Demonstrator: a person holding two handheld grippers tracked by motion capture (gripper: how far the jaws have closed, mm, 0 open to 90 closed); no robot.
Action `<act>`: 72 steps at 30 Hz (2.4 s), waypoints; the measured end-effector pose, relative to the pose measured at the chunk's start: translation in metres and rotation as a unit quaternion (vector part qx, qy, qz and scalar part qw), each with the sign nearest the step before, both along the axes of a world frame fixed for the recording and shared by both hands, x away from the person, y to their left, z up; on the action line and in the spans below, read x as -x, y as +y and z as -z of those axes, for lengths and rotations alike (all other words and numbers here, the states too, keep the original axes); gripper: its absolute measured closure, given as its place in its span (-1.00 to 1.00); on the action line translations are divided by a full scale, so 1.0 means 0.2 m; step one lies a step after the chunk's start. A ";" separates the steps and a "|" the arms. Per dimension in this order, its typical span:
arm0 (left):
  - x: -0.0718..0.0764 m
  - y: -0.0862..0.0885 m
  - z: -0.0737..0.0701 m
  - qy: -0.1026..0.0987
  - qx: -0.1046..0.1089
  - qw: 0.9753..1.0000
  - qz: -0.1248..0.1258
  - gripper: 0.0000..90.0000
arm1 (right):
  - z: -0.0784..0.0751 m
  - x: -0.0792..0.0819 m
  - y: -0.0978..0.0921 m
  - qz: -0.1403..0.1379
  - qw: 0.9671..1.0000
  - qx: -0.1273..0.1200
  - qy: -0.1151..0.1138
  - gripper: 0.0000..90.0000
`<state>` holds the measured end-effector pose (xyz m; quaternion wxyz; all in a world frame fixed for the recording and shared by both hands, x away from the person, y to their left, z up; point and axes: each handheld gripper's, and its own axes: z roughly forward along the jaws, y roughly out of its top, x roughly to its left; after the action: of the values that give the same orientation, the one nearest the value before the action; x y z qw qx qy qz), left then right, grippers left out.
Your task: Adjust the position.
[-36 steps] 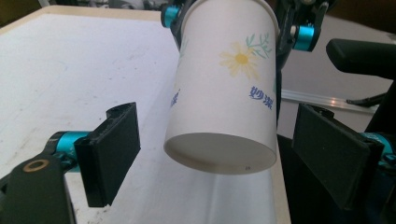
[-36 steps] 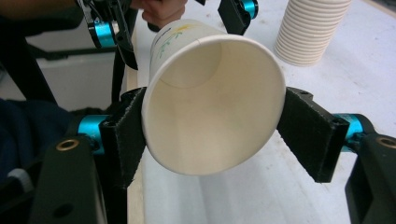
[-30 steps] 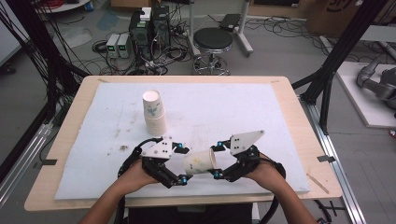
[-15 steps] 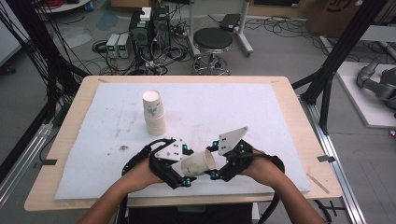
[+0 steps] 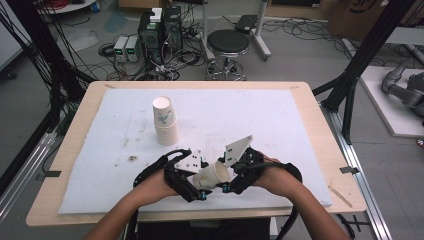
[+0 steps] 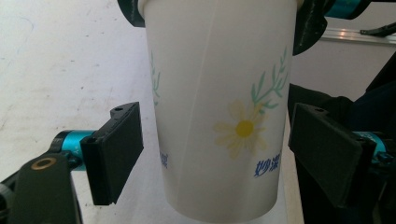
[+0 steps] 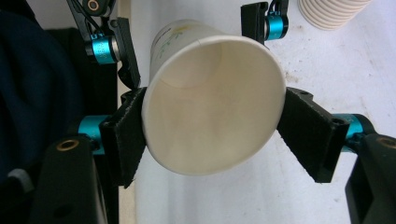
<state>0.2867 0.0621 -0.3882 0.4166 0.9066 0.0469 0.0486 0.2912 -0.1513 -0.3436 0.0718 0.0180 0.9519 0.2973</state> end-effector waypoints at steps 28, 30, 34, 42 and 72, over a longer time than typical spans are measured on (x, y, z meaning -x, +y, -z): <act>-0.01 -0.06 0.02 0.016 -0.017 1.000 0.013 -0.29 | 0.01 0.01 0.08 -0.018 0.998 0.052 0.001 -0.39; -0.01 -0.06 0.03 0.016 -0.013 1.000 0.012 -0.29 | 0.01 0.00 0.08 -0.017 0.999 0.046 0.003 -0.40; -0.02 -0.05 0.04 0.018 -0.005 1.000 0.012 -0.28 | 0.03 -0.01 0.05 -0.008 1.000 0.013 0.016 -0.44; -0.02 0.00 0.08 0.030 0.025 0.999 -0.007 -0.28 | 0.05 -0.03 -0.08 0.030 0.992 -0.114 0.050 -0.52; -0.01 0.45 0.17 -0.046 0.258 0.950 -0.168 -0.33 | 0.29 -0.02 -0.56 0.249 0.928 -0.275 -0.026 -0.54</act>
<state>0.2886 0.1526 -0.4225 0.6237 0.7440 0.1905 0.1454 0.2949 -0.2630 -0.4020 0.1610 0.2659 0.7956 0.5200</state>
